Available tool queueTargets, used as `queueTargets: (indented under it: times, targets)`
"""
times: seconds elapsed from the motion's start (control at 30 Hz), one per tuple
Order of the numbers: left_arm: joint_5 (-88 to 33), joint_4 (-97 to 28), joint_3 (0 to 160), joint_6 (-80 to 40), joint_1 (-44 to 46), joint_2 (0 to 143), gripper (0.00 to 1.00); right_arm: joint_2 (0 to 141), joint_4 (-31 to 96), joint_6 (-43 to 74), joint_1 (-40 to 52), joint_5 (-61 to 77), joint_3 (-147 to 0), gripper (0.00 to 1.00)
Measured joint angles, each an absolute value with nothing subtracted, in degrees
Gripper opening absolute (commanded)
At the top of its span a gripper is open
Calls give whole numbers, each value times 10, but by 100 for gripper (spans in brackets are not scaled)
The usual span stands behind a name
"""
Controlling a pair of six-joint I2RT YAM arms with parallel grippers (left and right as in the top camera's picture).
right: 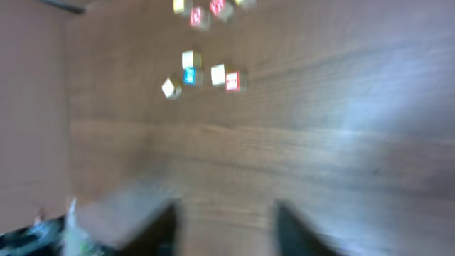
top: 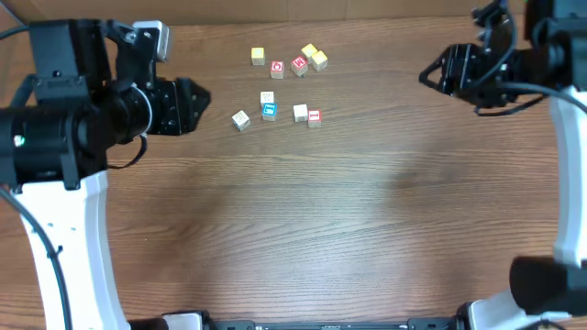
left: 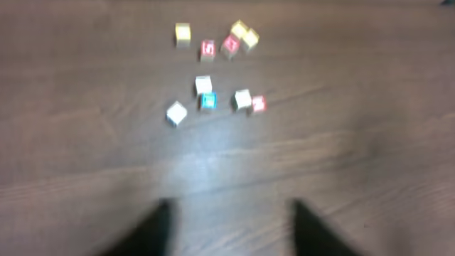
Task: Flip 4 blocks
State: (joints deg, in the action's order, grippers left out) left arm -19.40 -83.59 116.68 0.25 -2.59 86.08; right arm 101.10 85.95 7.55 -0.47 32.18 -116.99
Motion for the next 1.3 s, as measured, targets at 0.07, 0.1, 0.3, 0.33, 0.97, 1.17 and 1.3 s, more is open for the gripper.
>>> queueTargets:
  times: [0.07,0.1,0.3,0.33,0.97,1.17,1.3]
  targets:
    - [-177,-847,1167,1,-26,867,4,1024,862,79,0,325,-1170,4]
    - [-161,-850,1167,-1,-26,868,4,1027,863,84,4,322,-1170,4]
    - [-37,-856,1167,-69,-26,870,56,1027,853,140,87,216,-1156,21]
    - [-21,-857,1167,-79,-26,870,92,1027,847,151,105,195,-1150,38]
    - [58,-858,1167,-121,-26,870,100,1032,437,211,308,20,-890,87]
    - [59,-858,1167,-121,-26,871,100,1067,307,221,327,-41,-854,87]
    - [59,-858,1167,-121,-26,871,100,1118,240,223,327,-61,-851,85]
